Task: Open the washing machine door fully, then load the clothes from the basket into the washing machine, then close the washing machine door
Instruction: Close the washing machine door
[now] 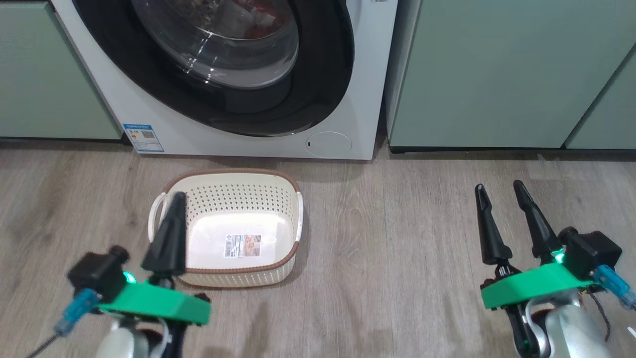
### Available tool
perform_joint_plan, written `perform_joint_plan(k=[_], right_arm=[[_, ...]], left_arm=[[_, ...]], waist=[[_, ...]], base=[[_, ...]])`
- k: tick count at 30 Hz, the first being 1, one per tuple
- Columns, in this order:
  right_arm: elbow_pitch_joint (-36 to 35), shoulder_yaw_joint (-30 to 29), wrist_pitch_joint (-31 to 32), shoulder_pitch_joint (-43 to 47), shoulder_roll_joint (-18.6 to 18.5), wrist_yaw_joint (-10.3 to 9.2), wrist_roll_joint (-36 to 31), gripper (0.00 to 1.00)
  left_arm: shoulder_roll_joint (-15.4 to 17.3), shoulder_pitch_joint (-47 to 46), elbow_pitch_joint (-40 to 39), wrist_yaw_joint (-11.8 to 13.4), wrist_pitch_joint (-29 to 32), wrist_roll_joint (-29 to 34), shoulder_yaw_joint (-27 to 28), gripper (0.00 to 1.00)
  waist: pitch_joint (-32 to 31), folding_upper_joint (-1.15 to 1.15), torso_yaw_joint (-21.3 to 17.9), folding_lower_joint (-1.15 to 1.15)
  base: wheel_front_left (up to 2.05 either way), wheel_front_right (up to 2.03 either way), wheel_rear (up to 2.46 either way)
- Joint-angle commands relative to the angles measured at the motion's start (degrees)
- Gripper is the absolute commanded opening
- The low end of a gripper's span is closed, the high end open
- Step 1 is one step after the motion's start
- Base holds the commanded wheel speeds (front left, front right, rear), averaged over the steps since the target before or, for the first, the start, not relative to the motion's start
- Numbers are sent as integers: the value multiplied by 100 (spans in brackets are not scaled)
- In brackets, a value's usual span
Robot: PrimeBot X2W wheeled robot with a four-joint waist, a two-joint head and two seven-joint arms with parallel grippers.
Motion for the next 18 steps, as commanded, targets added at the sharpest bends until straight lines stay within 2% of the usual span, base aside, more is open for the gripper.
perform_joint_plan(k=[1, 12, 13, 15, 16, 17, 18], right_arm=[[-207, 107, -54, -72, -18, 0, -2, 100], [-192, 114, -54, -44, -18, 0, 30, 100], [-190, 117, -54, -47, -18, 0, 33, 100], [-188, 123, -54, -56, -18, 0, 39, 100], [-188, 126, -54, -60, -18, 0, 42, 100], [-187, 130, -54, -65, -18, 0, 45, 100], [-185, 131, -54, -68, -18, 0, 47, 100]], left_arm=[[-1, -119, -198, -7, -54, 80, 125, 0], [-12, -55, -160, -7, -54, 62, 95, 0], [-12, -58, -169, -7, -54, 77, 113, 9], [-13, -66, -216, -7, -54, 106, 169, 51], [-13, -69, -237, -7, -54, 118, 185, 80], [-13, -54, -203, -7, -54, 53, 167, 100], [-13, -63, -190, -7, -54, 63, 166, 100]], waist=[[-3, 0, -4, 0], [-19, 0, -5, 0], [-22, 0, -6, 0], [-20, 0, -6, 0], [-18, 0, -3, 0], [-17, 0, -1, 0], [-16, 0, 4, 0]], base=[[0, 0, 0], [0, 0, 0], [0, 0, 0], [0, 0, 0], [0, 0, 0], [0, 0, 0], [0, 0, 0]])
